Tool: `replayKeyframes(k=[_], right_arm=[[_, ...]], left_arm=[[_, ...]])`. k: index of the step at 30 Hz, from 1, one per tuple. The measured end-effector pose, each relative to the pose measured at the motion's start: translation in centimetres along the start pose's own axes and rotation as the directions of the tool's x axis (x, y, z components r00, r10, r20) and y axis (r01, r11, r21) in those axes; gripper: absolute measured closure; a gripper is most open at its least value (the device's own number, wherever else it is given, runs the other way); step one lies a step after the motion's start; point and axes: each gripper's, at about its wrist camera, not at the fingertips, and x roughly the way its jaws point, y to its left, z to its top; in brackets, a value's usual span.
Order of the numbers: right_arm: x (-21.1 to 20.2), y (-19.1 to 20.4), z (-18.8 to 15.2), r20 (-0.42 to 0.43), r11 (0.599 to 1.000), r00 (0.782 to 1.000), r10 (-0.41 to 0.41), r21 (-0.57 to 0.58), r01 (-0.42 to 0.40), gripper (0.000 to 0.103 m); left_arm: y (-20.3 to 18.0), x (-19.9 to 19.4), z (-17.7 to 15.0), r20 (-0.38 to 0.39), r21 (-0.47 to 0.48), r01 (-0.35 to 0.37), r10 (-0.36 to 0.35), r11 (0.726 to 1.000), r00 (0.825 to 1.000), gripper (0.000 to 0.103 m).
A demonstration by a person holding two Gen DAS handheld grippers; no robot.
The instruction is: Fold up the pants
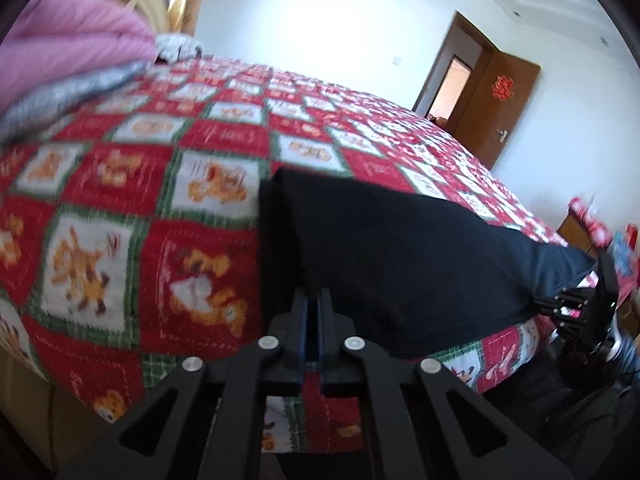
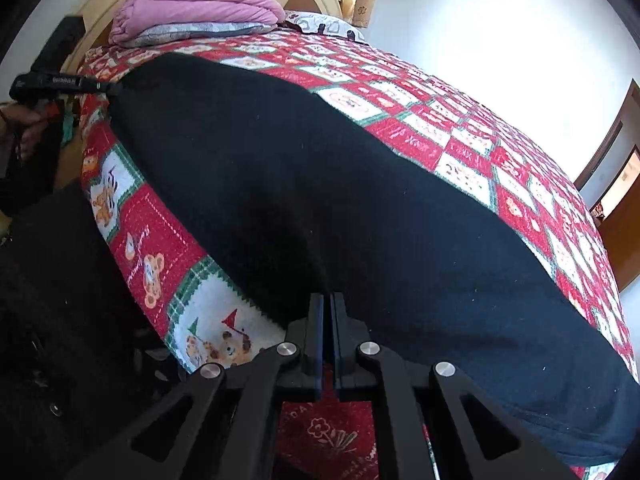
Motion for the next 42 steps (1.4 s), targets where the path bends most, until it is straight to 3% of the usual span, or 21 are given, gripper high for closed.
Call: replayKeyframes(k=[2, 4, 8, 9, 11, 13, 17, 19, 21, 24, 26, 29, 31, 34, 37, 39, 40, 42], right_arm=[[-0.1, 0.3, 0.0, 0.004, 1.000, 1.000, -0.010, -0.013, 0.010, 0.100], [0.0, 0.4, 0.1, 0.005, 1.000, 1.000, -0.016, -0.021, 0.017, 0.100], [-0.4, -0.1, 0.0, -0.003, 1.000, 1.000, -0.003, -0.013, 0.003, 0.095], [-0.7, -0.5, 0.1, -0.006, 1.000, 1.000, -0.006, -0.008, 0.006, 0.090], [-1.4, -1.5, -0.1, -0.003, 1.000, 1.000, -0.007, 0.022, 0.007, 0.065], [-2.6, -3.3, -0.4, 0.012, 0.997, 1.000, -0.007, 0.080, 0.006, 0.059], [-5.7, -9.5, -2.1, 0.041, 0.959, 0.996, -0.079, 0.274, 0.064, 0.059], [-7.8, -13.5, -3.9, 0.044, 0.907, 0.987, -0.153, 0.403, 0.123, 0.059], [-10.0, -17.8, -6.5, 0.025, 0.819, 0.968, -0.248, 0.539, 0.196, 0.059], [-13.7, -24.2, -11.4, -0.081, 0.599, 0.912, -0.401, 0.730, 0.329, 0.059], [-16.0, -27.3, -14.6, -0.140, 0.465, 0.876, -0.462, 0.803, 0.374, 0.059], [-18.2, -29.5, -17.6, -0.196, 0.340, 0.839, -0.507, 0.849, 0.404, 0.059], [-19.1, -30.6, -19.2, -0.215, 0.280, 0.829, -0.516, 0.873, 0.400, 0.059], [-19.2, -31.9, -20.7, -0.196, 0.248, 0.846, -0.496, 0.902, 0.354, 0.059], [-18.8, -32.2, -20.8, -0.108, 0.274, 0.873, -0.475, 0.925, 0.263, 0.060], [-18.0, -32.1, -20.0, -0.106, 0.291, 0.874, -0.474, 0.918, 0.269, 0.077], [-17.8, -32.1, -19.7, -0.094, 0.308, 0.879, -0.468, 0.915, 0.262, 0.095], [-18.1, -31.9, -19.2, -0.067, 0.333, 0.883, -0.465, 0.911, 0.244, 0.095]], left_arm=[[-0.9, -0.4, 0.5, 0.027, 0.032, -0.010, 0.009, 0.999, 1.000, 0.099], [-1.9, -0.5, 1.1, 0.046, 0.051, -0.009, 0.007, 0.999, 0.999, 0.092], [-3.6, -0.2, 1.8, 0.052, 0.092, -0.024, 0.019, 0.995, 0.998, 0.065], [-4.1, -0.1, 2.0, 0.053, 0.102, -0.023, 0.017, 0.995, 0.998, 0.056], [-4.7, 0.0, 2.1, 0.057, 0.110, -0.026, 0.020, 0.994, 0.998, 0.045], [-5.2, 0.2, 2.1, 0.059, 0.120, -0.031, 0.024, 0.992, 0.998, 0.044], [-5.2, 0.4, 2.2, 0.064, 0.108, -0.038, 0.032, 0.993, 0.997, 0.039], [-5.0, 0.7, 2.2, 0.064, 0.085, -0.028, 0.023, 0.996, 0.998, 0.034], [-4.9, 1.1, 2.0, 0.054, 0.062, -0.020, 0.017, 0.998, 0.998, 0.031], [-5.1, 1.5, 1.7, 0.041, 0.055, -0.015, 0.012, 0.998, 0.999, 0.031], [-5.4, 1.6, 1.7, 0.041, 0.066, -0.020, 0.017, 0.998, 0.999, 0.031], [-5.5, 1.8, 1.8, 0.046, 0.066, -0.021, 0.018, 0.998, 0.999, 0.024], [-5.5, 2.0, 1.9, 0.049, 0.059, -0.020, 0.017, 0.998, 0.999, 0.022], [-5.6, 2.7, 1.9, 0.043, 0.060, -0.021, 0.018, 0.998, 0.999, 0.022], [-5.7, 3.1, 1.6, 0.035, 0.080, -0.040, 0.037, 0.996, 0.999, 0.022], [-5.6, 3.3, 1.4, 0.029, 0.085, -0.049, 0.046, 0.995, 0.999, 0.022], [-5.4, 3.4, 1.2, 0.023, 0.081, -0.053, 0.052, 0.995, 0.998, 0.022], [-4.9, 3.6, 1.0, 0.014, 0.065, -0.058, 0.057, 0.996, 0.998, 0.022]])
